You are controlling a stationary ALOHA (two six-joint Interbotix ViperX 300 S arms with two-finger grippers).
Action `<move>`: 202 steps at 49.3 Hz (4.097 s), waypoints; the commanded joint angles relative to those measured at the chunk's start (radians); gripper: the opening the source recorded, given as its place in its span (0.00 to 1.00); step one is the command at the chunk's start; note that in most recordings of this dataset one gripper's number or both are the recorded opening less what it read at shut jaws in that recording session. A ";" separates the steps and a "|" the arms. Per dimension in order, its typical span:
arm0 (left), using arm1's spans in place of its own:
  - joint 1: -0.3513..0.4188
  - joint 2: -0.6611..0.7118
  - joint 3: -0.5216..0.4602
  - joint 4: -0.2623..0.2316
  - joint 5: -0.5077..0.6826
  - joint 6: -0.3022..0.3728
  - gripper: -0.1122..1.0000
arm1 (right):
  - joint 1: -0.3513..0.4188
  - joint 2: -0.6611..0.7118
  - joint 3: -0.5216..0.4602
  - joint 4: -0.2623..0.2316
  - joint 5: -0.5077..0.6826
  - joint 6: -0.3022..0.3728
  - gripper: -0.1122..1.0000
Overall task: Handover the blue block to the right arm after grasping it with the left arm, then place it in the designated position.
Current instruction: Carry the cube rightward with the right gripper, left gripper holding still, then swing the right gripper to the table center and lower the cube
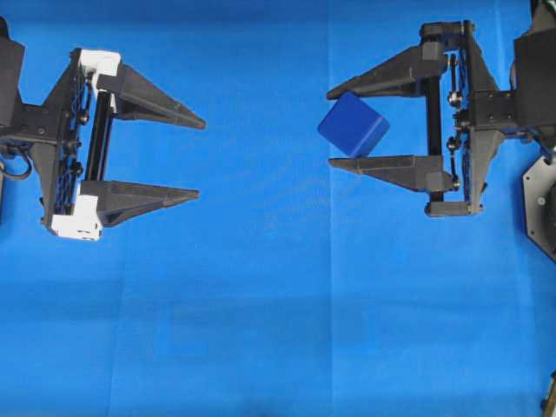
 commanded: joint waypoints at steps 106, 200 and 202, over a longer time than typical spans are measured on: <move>0.002 -0.021 -0.017 0.000 -0.006 0.002 0.94 | 0.115 -0.012 -0.029 0.086 0.383 0.031 0.60; 0.002 -0.026 -0.008 0.000 0.034 0.006 0.94 | 0.071 0.719 -0.202 0.124 -0.046 0.055 0.60; 0.005 -0.025 -0.011 0.000 0.034 0.006 0.94 | 0.072 0.733 -0.202 0.126 -0.057 0.055 0.60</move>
